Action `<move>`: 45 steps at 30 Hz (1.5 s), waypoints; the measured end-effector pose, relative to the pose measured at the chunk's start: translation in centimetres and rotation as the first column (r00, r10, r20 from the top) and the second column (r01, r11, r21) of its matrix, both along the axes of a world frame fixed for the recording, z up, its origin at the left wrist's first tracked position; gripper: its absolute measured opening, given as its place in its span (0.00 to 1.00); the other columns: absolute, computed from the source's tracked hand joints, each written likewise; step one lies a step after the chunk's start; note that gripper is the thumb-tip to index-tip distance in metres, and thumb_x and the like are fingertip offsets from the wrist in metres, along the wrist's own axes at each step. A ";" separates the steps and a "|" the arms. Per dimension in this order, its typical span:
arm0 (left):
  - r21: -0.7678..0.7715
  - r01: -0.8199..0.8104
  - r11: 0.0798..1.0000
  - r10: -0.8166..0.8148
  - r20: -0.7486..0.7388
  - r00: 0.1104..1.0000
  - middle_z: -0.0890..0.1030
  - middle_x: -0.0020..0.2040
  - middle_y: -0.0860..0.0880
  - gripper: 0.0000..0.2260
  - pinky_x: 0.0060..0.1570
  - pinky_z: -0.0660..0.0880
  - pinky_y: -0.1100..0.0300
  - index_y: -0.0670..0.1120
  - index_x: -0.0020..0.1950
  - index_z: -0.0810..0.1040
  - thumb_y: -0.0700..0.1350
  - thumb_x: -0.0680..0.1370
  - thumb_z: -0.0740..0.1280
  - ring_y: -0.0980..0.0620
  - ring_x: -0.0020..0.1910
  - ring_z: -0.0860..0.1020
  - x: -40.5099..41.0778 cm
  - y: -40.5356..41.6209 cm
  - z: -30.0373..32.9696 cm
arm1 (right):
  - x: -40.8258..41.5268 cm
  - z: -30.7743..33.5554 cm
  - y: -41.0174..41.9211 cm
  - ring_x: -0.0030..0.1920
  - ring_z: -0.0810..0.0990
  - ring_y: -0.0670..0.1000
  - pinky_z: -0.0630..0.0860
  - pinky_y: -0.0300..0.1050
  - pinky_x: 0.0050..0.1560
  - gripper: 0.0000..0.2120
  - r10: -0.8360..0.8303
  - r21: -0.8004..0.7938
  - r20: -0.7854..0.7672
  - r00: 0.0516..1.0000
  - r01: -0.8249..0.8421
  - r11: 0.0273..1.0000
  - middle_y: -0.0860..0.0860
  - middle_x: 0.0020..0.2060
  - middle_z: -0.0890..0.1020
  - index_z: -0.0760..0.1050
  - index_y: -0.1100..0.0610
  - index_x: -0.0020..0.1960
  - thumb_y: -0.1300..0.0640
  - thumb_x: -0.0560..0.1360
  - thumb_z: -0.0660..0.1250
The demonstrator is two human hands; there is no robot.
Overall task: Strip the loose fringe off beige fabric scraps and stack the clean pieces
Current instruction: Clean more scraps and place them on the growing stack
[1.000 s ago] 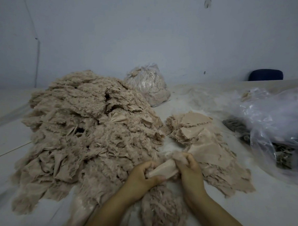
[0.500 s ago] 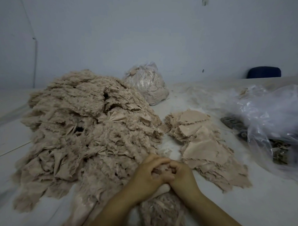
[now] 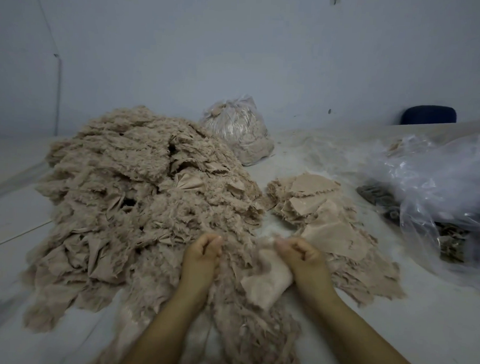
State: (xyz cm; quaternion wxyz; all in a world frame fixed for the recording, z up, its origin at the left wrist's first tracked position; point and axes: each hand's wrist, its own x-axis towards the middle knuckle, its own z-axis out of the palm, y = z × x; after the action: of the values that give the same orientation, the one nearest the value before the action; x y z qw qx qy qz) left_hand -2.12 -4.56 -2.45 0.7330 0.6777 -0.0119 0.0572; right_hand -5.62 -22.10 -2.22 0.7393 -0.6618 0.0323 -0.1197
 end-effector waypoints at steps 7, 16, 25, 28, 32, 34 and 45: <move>0.692 0.141 0.708 -0.288 0.101 0.952 0.77 0.36 0.56 0.09 0.37 0.70 0.71 0.53 0.42 0.78 0.39 0.75 0.69 0.64 0.33 0.73 0.0 2.3 0.8 | 1.6 1.9 -6.6 0.52 0.75 0.56 0.73 0.52 0.55 0.15 -0.580 -0.498 0.004 0.815 0.504 0.706 0.56 0.53 0.76 0.73 0.56 0.58 0.51 0.75 0.68; 0.868 0.181 0.463 -0.537 0.111 0.836 0.78 0.50 0.60 0.08 0.52 0.69 0.72 0.53 0.51 0.81 0.53 0.74 0.70 0.64 0.51 0.74 -1.9 6.6 2.3 | -2.9 -0.4 -0.1 0.52 0.71 0.43 0.66 0.34 0.53 0.16 0.549 -0.864 -0.229 0.804 -0.427 0.265 0.46 0.52 0.75 0.78 0.49 0.55 0.42 0.72 0.69; 0.945 0.090 0.316 -0.424 0.056 0.904 0.73 0.61 0.53 0.11 0.63 0.60 0.64 0.47 0.48 0.81 0.53 0.73 0.71 0.57 0.64 0.66 -3.3 12.6 1.7 | -4.0 0.0 -0.7 0.38 0.74 0.33 0.67 0.27 0.39 0.01 0.498 -0.830 -0.272 0.823 -0.462 0.311 0.38 0.39 0.76 0.75 0.45 0.49 0.49 0.78 0.66; 0.829 0.050 0.557 -0.347 0.178 0.921 0.74 0.37 0.50 0.09 0.39 0.65 0.68 0.43 0.40 0.73 0.45 0.79 0.61 0.62 0.38 0.71 -3.5 11.3 1.5 | -4.3 0.9 0.6 0.45 0.76 0.36 0.71 0.30 0.46 0.10 0.573 -0.797 -0.330 0.750 -0.546 0.257 0.38 0.47 0.80 0.79 0.47 0.52 0.44 0.76 0.67; 0.764 -0.005 0.646 -0.237 0.207 0.949 0.67 0.32 0.52 0.12 0.32 0.63 0.67 0.49 0.37 0.65 0.41 0.81 0.60 0.60 0.29 0.66 -2.5 10.2 2.2 | -3.8 1.8 2.7 0.49 0.75 0.45 0.74 0.39 0.49 0.28 0.390 -0.855 -0.151 0.909 -0.318 0.410 0.46 0.51 0.77 0.75 0.50 0.56 0.30 0.67 0.63; 0.704 -0.006 0.710 -0.176 0.186 0.967 0.67 0.32 0.52 0.13 0.35 0.64 0.61 0.48 0.37 0.65 0.42 0.81 0.59 0.57 0.31 0.65 -2.2 9.5 1.9 | -3.8 1.3 4.6 0.56 0.72 0.48 0.73 0.43 0.56 0.36 0.377 -0.854 -0.214 0.901 -0.360 0.376 0.48 0.59 0.71 0.67 0.48 0.67 0.29 0.67 0.65; 0.791 -0.373 0.486 0.180 0.327 0.928 0.74 0.37 0.50 0.12 0.37 0.66 0.56 0.44 0.40 0.75 0.52 0.78 0.65 0.50 0.39 0.72 -2.5 11.6 1.1 | 1.0 0.6 4.6 0.48 0.75 0.49 0.71 0.43 0.46 0.11 0.029 -0.651 -0.102 0.994 -0.089 0.753 0.50 0.49 0.75 0.72 0.51 0.54 0.45 0.76 0.63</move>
State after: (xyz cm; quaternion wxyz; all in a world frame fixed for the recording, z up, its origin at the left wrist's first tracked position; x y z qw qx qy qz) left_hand -4.58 7.03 -1.30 0.2913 0.9287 -0.0017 0.2297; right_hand -4.63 -17.47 -1.66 0.4625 -0.8837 -0.0010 -0.0716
